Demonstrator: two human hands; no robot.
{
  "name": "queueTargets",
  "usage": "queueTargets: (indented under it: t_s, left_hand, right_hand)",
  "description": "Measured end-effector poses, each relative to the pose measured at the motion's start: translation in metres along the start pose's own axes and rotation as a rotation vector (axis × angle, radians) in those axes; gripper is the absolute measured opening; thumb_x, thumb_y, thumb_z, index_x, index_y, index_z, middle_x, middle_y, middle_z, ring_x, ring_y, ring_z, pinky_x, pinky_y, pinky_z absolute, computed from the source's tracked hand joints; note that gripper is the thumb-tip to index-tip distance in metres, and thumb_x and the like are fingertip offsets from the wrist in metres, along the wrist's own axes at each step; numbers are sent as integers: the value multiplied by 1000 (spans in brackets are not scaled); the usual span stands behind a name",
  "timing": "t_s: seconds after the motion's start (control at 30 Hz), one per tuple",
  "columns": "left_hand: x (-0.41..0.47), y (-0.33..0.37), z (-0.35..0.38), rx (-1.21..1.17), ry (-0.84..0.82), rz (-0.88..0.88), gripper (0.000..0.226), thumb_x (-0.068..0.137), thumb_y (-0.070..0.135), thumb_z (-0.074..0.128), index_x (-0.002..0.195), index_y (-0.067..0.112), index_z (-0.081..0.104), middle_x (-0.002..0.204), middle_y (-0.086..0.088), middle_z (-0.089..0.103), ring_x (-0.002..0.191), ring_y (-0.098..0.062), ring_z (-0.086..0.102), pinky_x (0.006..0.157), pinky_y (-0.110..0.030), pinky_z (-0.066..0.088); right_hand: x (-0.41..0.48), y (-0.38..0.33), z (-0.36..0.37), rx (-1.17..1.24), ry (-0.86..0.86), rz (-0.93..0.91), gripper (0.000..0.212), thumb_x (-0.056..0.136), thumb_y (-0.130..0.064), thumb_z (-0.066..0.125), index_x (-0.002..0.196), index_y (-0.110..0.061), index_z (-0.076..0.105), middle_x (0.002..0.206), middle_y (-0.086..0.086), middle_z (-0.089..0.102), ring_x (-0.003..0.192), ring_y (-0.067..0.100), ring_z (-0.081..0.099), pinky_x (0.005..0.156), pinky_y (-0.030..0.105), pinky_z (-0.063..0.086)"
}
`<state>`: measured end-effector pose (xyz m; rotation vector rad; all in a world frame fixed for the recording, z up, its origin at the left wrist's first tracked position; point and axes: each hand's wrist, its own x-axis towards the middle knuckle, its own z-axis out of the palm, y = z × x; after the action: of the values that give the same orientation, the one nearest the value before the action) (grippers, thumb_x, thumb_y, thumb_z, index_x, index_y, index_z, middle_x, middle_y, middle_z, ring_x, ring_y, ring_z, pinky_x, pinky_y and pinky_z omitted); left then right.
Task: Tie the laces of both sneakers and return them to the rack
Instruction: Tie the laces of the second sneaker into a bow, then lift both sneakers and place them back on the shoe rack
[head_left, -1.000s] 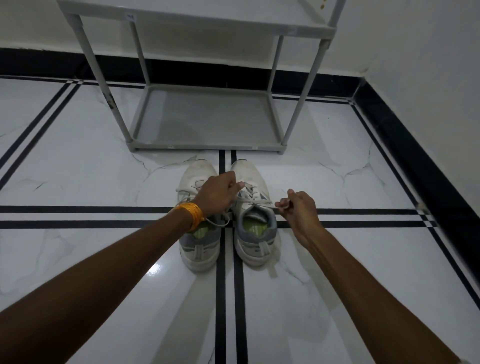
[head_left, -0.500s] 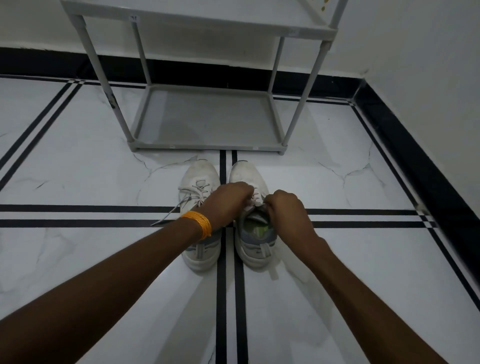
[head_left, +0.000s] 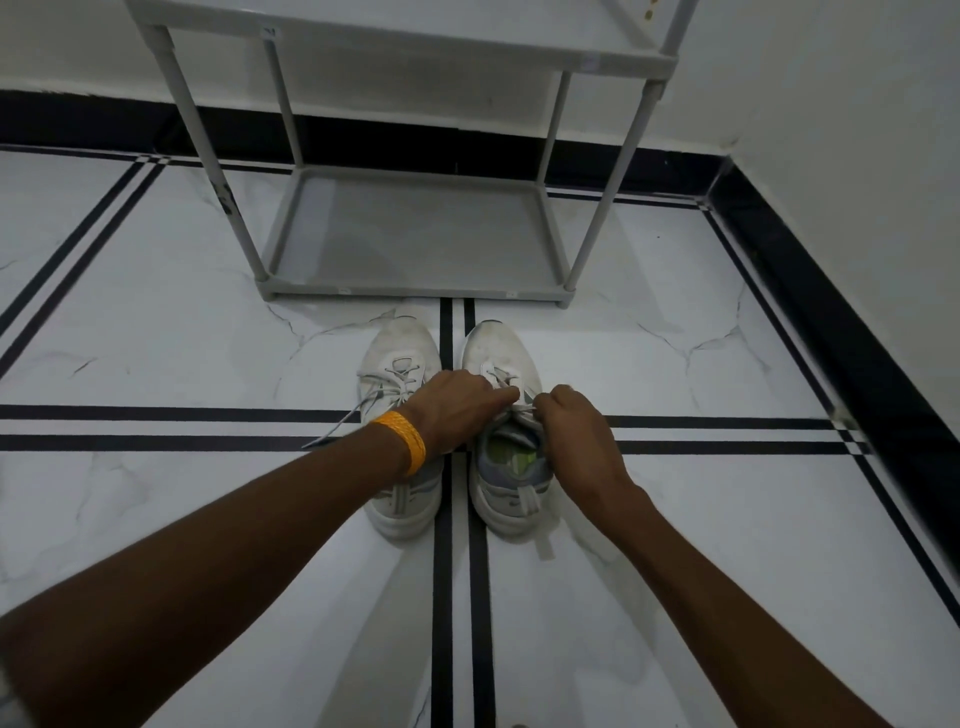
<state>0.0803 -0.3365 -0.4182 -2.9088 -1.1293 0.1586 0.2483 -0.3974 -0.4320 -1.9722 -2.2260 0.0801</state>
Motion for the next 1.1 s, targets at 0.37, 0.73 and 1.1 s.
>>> queueTargets:
  t_s: [0.37,0.73,1.1]
  left_hand:
    - [-59,-41,-8,-544,374,-480,54,88,37,58,137,19,43,135,-8,48,105,-25,57,82,-30,50]
    - [-77,-50,38,-671,15,-760,29,87,17,55,110,1,49,96,-18,67,80,-30,62,67,-33,46]
    - [-85,-51,-55,-700,293,-713,34,93,17,50,125,10,46,106,-13,71,87,-35,67,80,-42,53]
  right_hand:
    - [-2,19,-31,742,-28,393,57,80,-35,73,132,-32,50,125,0,48,100,17,60,89,38,55]
    - [22,-19,5,429,-304,263,16,96,-19,48,102,-3,49,96,20,66,67,32,64,57,40,55]
    - [23,-24,-73,652,-133,170,34,95,-9,41,130,-11,45,104,3,60,82,20,61,72,42,58]
